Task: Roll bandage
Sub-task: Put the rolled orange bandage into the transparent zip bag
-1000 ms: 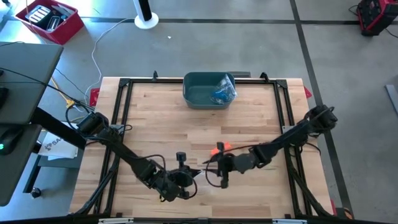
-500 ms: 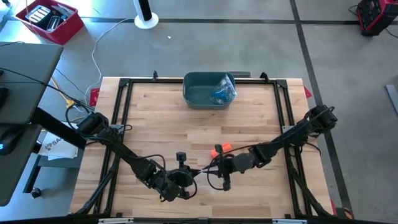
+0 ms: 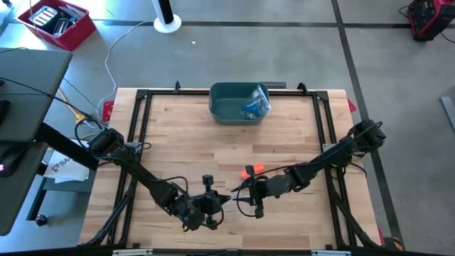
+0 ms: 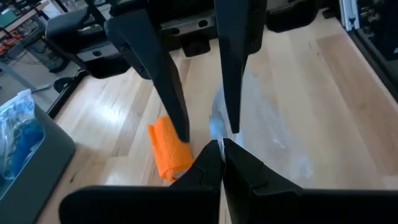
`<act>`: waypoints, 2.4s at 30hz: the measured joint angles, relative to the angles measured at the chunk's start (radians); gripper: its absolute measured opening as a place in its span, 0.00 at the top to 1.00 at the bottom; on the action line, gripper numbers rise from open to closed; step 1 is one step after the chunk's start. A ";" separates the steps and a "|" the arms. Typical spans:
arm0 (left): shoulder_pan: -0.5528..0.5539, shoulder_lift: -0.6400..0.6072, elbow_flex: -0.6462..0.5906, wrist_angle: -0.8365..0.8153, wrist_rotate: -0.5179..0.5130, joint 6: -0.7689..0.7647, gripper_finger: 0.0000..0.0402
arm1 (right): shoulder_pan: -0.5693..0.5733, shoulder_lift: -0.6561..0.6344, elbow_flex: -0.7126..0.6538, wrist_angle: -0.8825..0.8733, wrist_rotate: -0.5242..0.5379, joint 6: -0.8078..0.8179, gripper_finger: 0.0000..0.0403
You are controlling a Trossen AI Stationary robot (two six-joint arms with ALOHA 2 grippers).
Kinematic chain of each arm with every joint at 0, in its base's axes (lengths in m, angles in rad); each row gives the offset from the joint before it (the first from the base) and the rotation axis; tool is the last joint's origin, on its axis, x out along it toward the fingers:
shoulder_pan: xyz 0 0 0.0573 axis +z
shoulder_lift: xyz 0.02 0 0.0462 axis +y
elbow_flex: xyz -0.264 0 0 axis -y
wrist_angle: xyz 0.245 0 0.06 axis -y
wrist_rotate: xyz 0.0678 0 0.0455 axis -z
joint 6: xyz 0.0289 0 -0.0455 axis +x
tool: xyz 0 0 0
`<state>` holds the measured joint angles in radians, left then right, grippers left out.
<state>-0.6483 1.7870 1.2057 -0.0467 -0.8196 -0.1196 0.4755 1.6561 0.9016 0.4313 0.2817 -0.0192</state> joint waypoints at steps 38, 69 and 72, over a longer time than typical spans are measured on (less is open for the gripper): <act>-0.054 -0.002 0.000 0.054 -0.084 0.020 1.00 | 0.134 -0.063 0.000 -0.146 0.239 -0.052 0.83; -0.064 0.000 0.000 0.094 -0.064 0.081 1.00 | 0.078 0.007 0.002 0.054 0.089 -0.041 0.95; -0.073 -0.002 0.000 0.087 -0.061 0.080 1.00 | 0.095 0.004 0.002 0.008 0.120 -0.041 0.94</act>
<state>-0.7209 1.7850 1.2057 0.0400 -0.8802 -0.0392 0.5708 1.6604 0.9035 0.4395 0.4019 -0.0598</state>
